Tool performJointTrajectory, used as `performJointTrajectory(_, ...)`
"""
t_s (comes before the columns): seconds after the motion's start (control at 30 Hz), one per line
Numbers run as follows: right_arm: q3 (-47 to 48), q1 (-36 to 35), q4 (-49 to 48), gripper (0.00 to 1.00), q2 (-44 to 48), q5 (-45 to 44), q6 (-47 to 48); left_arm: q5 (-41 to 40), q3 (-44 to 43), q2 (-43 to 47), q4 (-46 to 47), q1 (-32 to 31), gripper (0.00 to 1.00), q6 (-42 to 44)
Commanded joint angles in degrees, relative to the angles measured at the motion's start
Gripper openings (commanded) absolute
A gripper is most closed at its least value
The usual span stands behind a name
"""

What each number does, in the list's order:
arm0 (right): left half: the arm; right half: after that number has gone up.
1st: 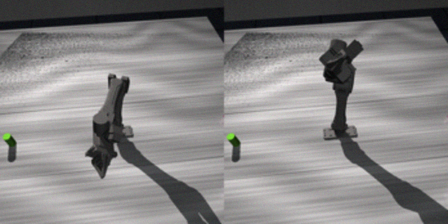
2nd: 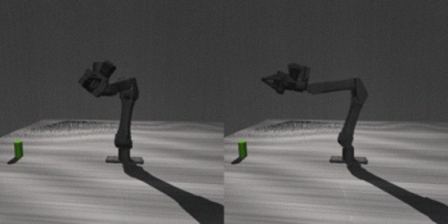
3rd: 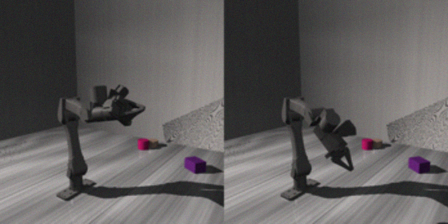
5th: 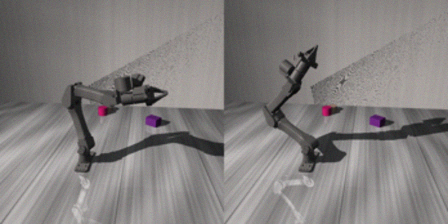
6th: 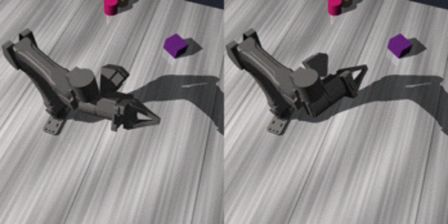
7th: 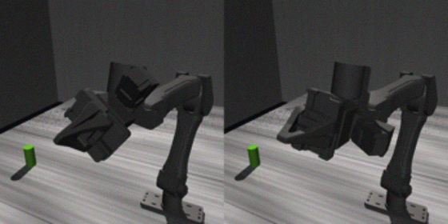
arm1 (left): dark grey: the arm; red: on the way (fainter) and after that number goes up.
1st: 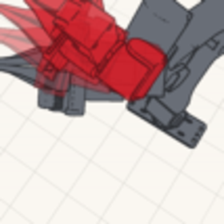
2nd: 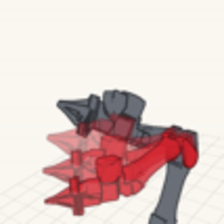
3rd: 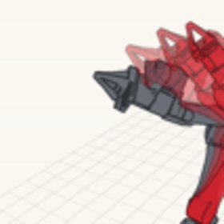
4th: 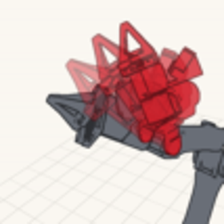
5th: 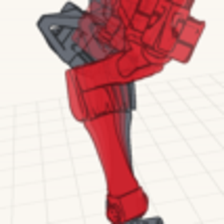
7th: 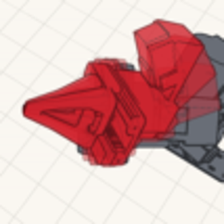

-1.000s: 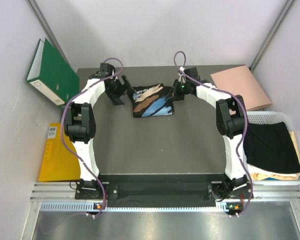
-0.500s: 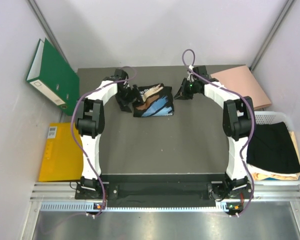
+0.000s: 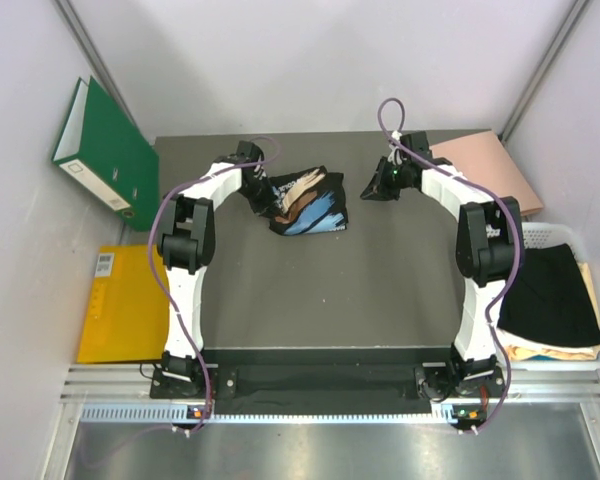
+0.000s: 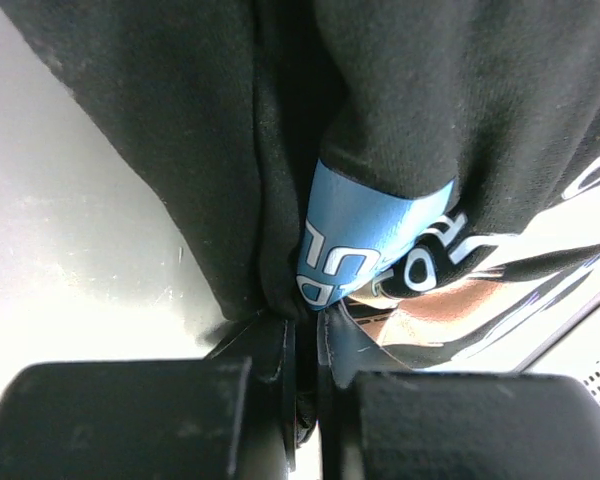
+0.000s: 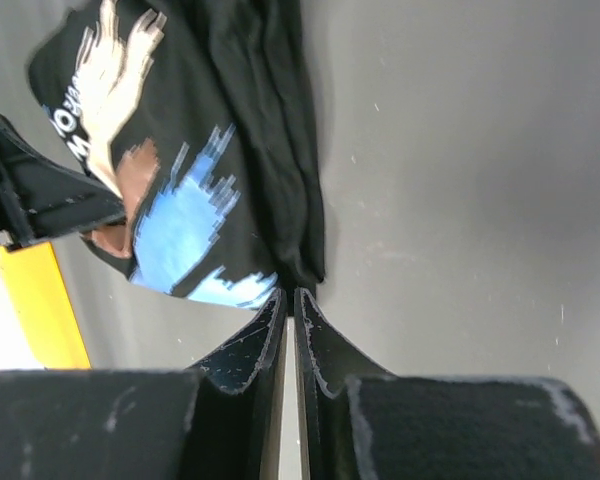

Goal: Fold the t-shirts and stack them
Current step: Put the neatly folded tshirt into the corner of the board with the left arm

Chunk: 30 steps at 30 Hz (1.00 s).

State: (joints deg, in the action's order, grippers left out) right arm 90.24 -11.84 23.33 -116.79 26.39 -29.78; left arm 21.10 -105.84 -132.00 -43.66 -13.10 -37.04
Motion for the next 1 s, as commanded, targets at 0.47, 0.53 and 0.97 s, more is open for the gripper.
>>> performJointTrajectory(0.47,-2.70,0.32,-1.97,0.08,5.08,-0.29,0.78,-7.83,-2.09,-2.03,-6.09,2.99,0.00,2.76)
performJointTrajectory(0.53,-2.96,0.32,-2.06,0.08,5.43,-0.20,0.86,-7.22,-1.47,-1.77,-5.74,4.40,0.00,1.97)
performJointTrajectory(0.97,-5.42,0.32,-2.77,0.09,6.05,-0.03,0.34,-16.52,-10.33,-1.59,-13.98,17.13,0.00,6.09)
